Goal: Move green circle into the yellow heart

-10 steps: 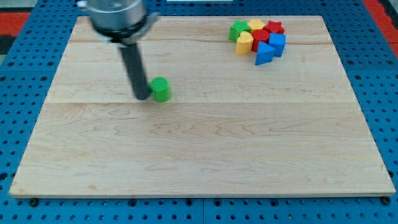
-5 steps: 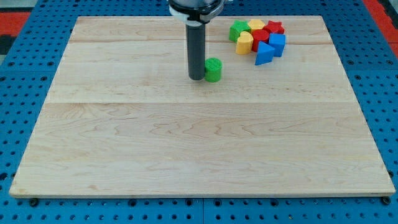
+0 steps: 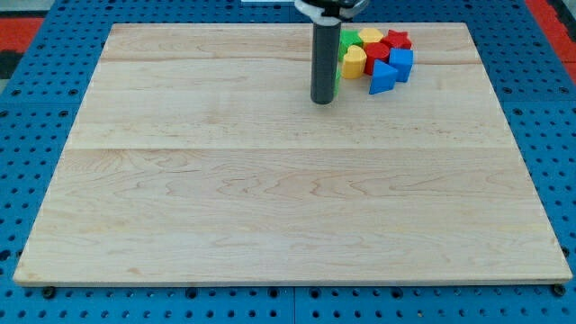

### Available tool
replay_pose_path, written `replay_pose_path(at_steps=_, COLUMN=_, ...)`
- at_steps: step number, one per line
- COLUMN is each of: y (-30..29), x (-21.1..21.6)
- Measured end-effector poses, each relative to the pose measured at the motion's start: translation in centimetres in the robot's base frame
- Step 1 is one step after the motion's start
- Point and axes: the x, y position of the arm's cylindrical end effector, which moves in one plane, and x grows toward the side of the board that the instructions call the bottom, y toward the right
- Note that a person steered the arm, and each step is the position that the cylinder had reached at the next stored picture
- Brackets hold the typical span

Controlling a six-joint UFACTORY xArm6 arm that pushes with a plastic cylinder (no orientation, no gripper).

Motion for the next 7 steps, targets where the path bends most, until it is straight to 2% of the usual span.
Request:
replay_pose_path(at_steps=1, y=-0.9, x=0.9)
replay_pose_path(at_steps=2, y=-4.9, x=1.1)
replay_pose_path(at_steps=3, y=-7.1, x=-0.7)
replay_pose_path(at_steps=4, y=-5.6, x=-1.5)
replay_pose_path(at_steps=6, y=1.1, x=-1.5)
replay_pose_path(at_steps=7, y=1.4, x=-1.5)
